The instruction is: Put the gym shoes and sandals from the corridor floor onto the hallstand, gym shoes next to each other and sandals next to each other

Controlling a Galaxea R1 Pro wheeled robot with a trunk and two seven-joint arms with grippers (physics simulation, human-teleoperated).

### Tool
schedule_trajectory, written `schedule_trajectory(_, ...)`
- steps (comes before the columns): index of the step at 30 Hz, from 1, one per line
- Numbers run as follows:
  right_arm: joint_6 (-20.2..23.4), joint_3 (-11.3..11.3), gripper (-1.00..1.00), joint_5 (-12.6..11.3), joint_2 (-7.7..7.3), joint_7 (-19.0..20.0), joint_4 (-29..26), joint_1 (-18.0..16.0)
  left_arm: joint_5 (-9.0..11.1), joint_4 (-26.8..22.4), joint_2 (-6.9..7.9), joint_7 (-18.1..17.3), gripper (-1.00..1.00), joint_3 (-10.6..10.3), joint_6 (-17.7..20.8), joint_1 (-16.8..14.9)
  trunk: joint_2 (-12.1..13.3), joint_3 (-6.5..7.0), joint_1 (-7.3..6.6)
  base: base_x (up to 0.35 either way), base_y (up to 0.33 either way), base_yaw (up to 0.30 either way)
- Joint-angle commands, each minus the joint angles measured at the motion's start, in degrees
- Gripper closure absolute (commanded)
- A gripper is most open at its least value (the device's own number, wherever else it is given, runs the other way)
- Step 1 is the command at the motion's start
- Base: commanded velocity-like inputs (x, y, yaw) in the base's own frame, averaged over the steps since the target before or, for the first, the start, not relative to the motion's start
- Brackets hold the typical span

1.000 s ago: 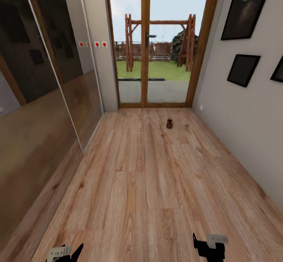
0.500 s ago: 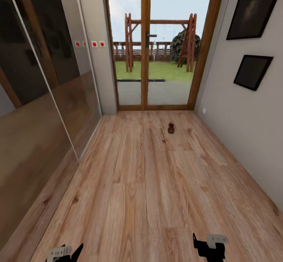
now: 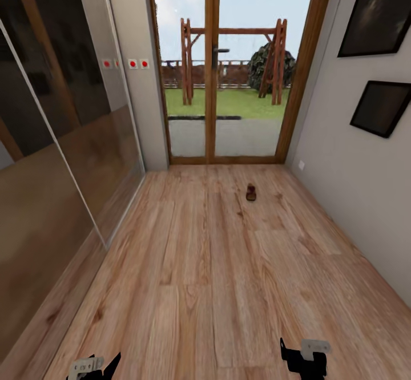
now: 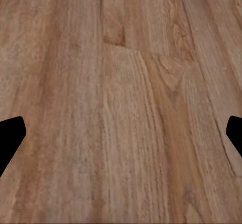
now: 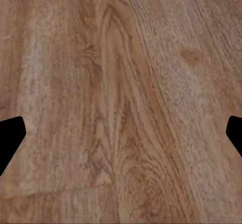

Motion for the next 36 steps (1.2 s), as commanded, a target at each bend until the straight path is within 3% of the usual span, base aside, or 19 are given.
schedule_trajectory(1,-0.16,-0.27,-1.00,0.61,0.01,-0.28,0.07,-0.04,0.07,0.07,-0.02,-0.47,-1.00,0.32,-0.03,-0.06,-0.02,-0.05,0.02,0.339,0.000,0.000)
schedule_trajectory(36,-0.16,-0.27,-1.00,0.61,0.01,-0.35,0.07,-0.04,0.06,0.07,-0.02,-0.47,-1.00,0.32,-0.02,-0.06,-0.02,0.16,0.02,0.339,0.000,-0.033)
